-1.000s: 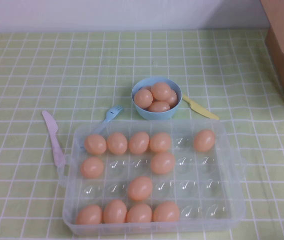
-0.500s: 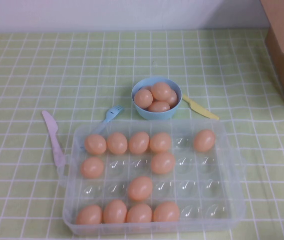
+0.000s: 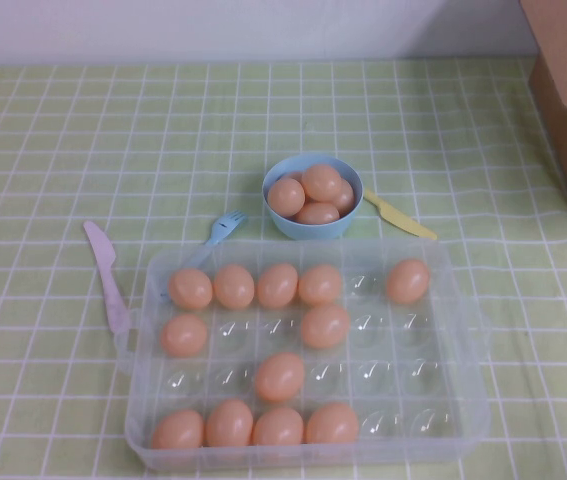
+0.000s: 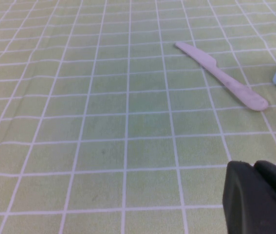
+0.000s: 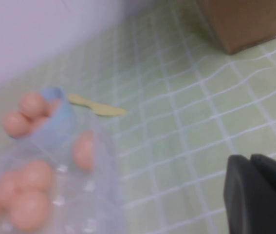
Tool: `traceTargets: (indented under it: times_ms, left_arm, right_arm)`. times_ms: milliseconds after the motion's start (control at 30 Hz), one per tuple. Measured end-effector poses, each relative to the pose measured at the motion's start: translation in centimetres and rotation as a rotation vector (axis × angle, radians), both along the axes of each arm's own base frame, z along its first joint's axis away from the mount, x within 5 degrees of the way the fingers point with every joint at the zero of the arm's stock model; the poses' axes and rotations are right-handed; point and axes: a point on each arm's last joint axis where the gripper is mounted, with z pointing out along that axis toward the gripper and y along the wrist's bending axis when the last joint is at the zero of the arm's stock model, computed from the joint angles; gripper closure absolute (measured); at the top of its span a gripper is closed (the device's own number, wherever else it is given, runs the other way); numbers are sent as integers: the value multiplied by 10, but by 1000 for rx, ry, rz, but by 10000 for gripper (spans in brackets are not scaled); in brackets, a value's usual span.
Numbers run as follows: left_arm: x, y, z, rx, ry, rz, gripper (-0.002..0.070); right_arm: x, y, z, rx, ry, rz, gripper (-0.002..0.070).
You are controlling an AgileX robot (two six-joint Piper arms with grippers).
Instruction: Take an egg out of the egg box
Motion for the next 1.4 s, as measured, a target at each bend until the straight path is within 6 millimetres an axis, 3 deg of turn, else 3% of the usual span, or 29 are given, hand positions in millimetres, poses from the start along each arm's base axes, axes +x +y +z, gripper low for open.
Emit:
traceTargets:
  times_ms: [100,233,567,667,733,933,1100,1267,1400]
  left_arm:
    - [0,0,0,0,0,0,678]
    - [0,0,0,0,0,0,678]
    - [0,0,0,0,0,0,678]
    - [0,0,0,0,0,0,678]
    - [0,0,0,0,0,0,678]
    - [0,0,0,0,0,0,678]
    - [0,0,0,0,0,0,678]
    - [0,0,0,0,0,0,678]
    - [0,0,0,0,0,0,678]
  right_arm:
    - [0,7,7,310,-27,17,694]
    - [1,10,15,579,-60,19,694]
    - [1,9,15,584,-70,10,694]
    - [0,12,14,514,-55,47,694]
    - [-3,16,24,422,-56,107,694]
    - [7,22,86,52,117,253,694]
    - [42,20,118,-188,449,428,694]
    - [85,24,126,-266,607,613,694]
    - [113,42,122,-374,685,756,694]
